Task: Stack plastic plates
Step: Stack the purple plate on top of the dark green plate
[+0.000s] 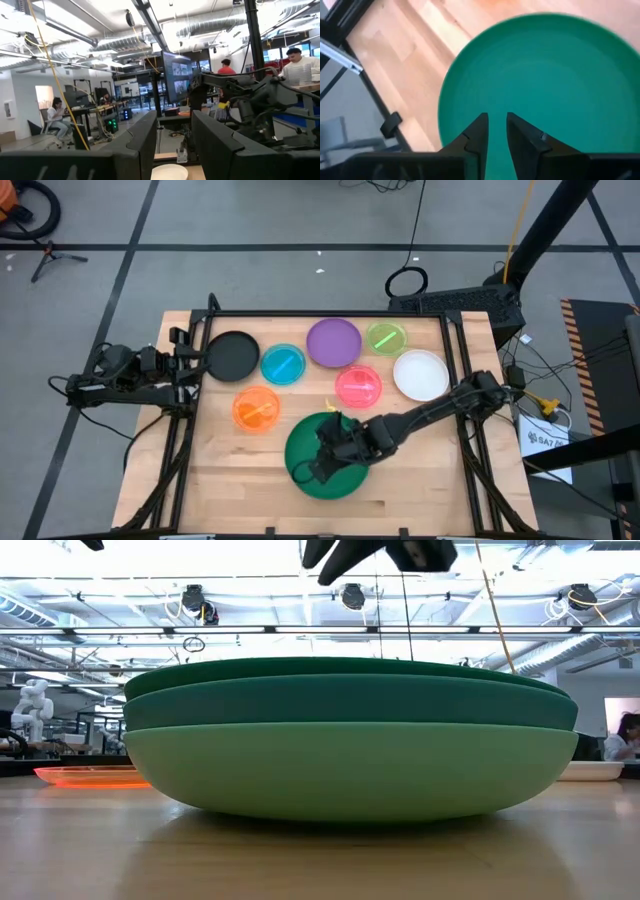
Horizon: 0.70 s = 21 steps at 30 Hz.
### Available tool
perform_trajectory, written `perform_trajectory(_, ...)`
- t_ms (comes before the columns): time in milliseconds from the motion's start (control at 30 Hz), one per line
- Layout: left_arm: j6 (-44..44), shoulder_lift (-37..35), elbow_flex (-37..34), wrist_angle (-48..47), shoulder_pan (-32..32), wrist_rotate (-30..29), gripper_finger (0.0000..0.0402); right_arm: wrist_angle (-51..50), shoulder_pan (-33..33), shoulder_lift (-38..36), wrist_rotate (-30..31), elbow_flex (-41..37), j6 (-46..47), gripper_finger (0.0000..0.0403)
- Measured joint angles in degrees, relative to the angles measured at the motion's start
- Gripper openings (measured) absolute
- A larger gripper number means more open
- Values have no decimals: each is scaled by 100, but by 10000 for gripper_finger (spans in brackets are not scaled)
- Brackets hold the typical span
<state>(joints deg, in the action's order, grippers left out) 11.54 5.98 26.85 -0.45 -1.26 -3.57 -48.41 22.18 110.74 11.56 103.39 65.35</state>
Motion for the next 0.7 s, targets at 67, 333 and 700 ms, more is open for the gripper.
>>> perform_trajectory(67, 0, 0, 0, -10, 0, 0, 131, 5, -143, 0, -349, 0, -62, 60)
perform_trajectory(333, 1, 0, 0, -103, 0, 0, 131, 7, -638, 0, -730, 0, -858, 72)
perform_trajectory(700, 23, 0, 0, -303, 0, -2, 131, -231, -1443, 0, -889, 0, -2426, 82)
